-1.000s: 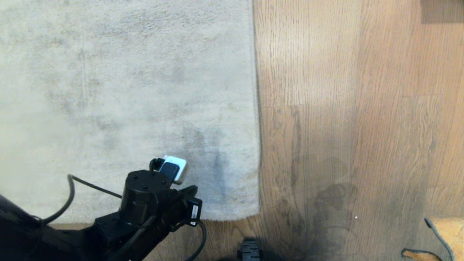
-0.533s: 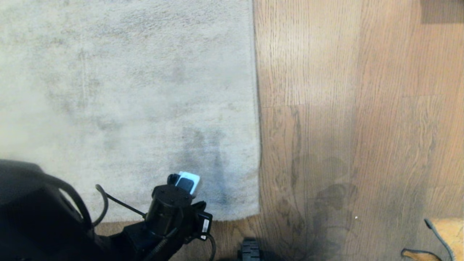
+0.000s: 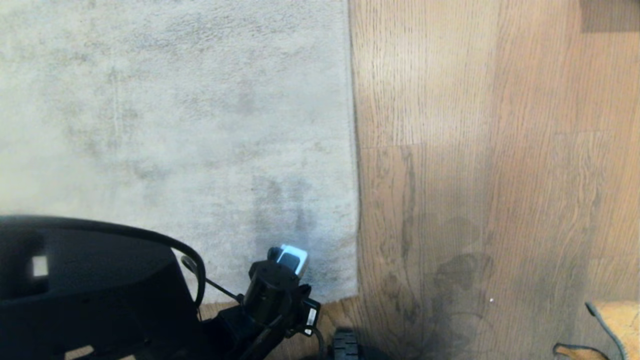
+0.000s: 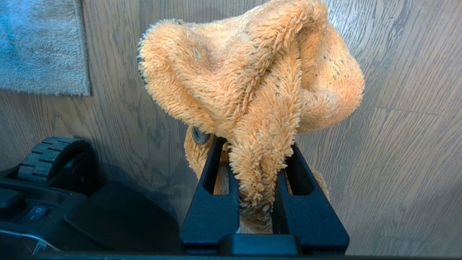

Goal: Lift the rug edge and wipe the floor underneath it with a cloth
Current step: Lay down the carpet

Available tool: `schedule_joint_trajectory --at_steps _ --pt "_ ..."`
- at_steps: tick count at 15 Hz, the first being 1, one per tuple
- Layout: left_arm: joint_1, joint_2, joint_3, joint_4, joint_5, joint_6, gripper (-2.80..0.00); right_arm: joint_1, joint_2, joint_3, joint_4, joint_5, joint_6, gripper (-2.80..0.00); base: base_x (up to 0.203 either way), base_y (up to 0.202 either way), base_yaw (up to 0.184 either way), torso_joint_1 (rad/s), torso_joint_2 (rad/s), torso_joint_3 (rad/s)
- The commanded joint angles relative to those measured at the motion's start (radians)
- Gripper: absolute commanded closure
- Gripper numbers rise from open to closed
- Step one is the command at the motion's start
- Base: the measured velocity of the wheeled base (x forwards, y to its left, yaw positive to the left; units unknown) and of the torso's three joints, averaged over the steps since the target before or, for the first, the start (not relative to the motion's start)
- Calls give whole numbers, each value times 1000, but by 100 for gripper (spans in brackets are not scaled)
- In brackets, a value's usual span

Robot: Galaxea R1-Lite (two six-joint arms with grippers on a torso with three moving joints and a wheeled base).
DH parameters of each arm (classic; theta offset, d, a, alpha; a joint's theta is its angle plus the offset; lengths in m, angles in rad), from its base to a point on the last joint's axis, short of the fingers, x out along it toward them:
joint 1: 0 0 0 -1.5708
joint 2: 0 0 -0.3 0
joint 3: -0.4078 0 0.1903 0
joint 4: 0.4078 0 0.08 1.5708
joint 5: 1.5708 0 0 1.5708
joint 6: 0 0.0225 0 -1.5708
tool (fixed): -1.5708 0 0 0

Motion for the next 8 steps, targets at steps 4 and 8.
schedule_joint_trajectory --at_steps 4,8 --pt "9 125 -82 -7 -4 24 0 0 1 0 0 1 -1 0 0 0 0 0 0 0" --pt "47 158 -150 -9 -3 98 0 0 1 0 0 1 -1 0 0 0 0 0 0 0"
